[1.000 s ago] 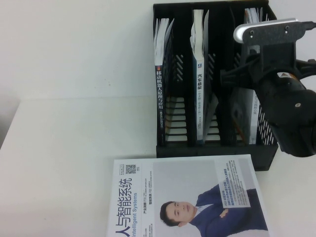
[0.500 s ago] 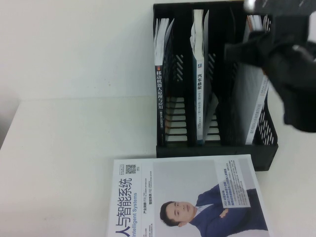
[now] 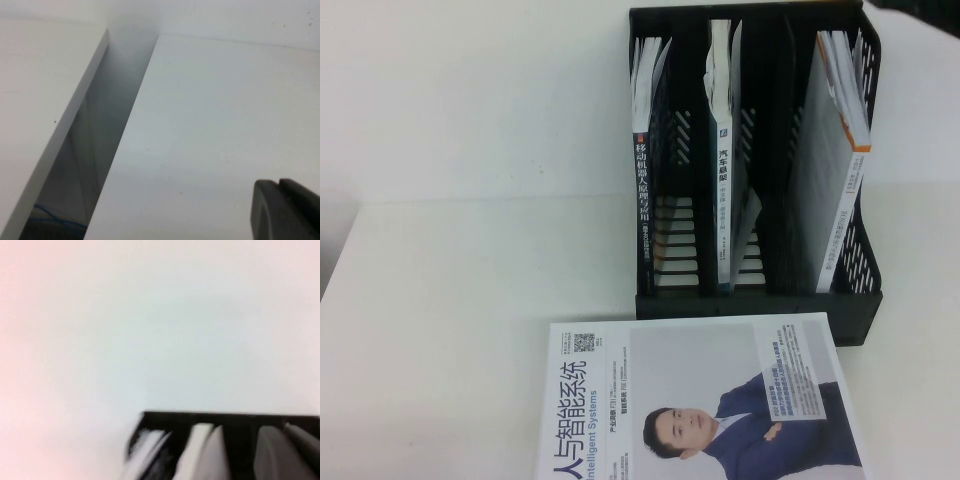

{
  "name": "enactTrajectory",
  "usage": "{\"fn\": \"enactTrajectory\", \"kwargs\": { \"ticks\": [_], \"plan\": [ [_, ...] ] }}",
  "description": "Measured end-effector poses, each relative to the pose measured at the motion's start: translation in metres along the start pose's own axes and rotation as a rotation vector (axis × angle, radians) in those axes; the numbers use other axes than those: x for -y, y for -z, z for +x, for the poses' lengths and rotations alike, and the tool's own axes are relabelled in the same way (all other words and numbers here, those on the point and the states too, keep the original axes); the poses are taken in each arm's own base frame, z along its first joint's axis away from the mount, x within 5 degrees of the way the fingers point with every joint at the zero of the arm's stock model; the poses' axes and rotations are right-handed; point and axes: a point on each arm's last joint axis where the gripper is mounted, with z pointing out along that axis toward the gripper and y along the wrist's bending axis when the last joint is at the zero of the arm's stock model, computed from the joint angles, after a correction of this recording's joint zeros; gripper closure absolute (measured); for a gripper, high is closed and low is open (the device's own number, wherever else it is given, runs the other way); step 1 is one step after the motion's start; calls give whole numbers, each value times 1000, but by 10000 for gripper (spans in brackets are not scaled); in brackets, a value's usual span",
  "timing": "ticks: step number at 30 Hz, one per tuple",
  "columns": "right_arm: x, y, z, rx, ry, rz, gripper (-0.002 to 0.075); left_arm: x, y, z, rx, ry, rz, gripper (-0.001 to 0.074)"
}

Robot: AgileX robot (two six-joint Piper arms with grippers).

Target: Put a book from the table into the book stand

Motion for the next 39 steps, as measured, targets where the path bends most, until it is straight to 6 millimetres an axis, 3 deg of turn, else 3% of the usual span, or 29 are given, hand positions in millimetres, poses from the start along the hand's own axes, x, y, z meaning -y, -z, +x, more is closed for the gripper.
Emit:
{"fn": "enactTrajectory", "kwargs": {
  "ticks": [7,10,15,19,25,28,39],
  "plan": [
    [-26,35,29,-70,35,-181,725,0,0,0,0,0,0,737],
    [-34,37,45,-112,59,-236,727,0,0,0,0,0,0,737],
    [-35,35,52,-129,98,-242,727,0,0,0,0,0,0,737],
    [-30,44,41,-78,190,-253,728,0,0,0,0,0,0,737],
    [-4,94,-4,120,281,-259,728,0,0,0,0,0,0,737],
    [5,112,-16,185,311,-260,728,0,0,0,0,0,0,737],
    [7,114,-12,199,471,-250,728,0,0,0,0,0,0,737]
  ]
}}
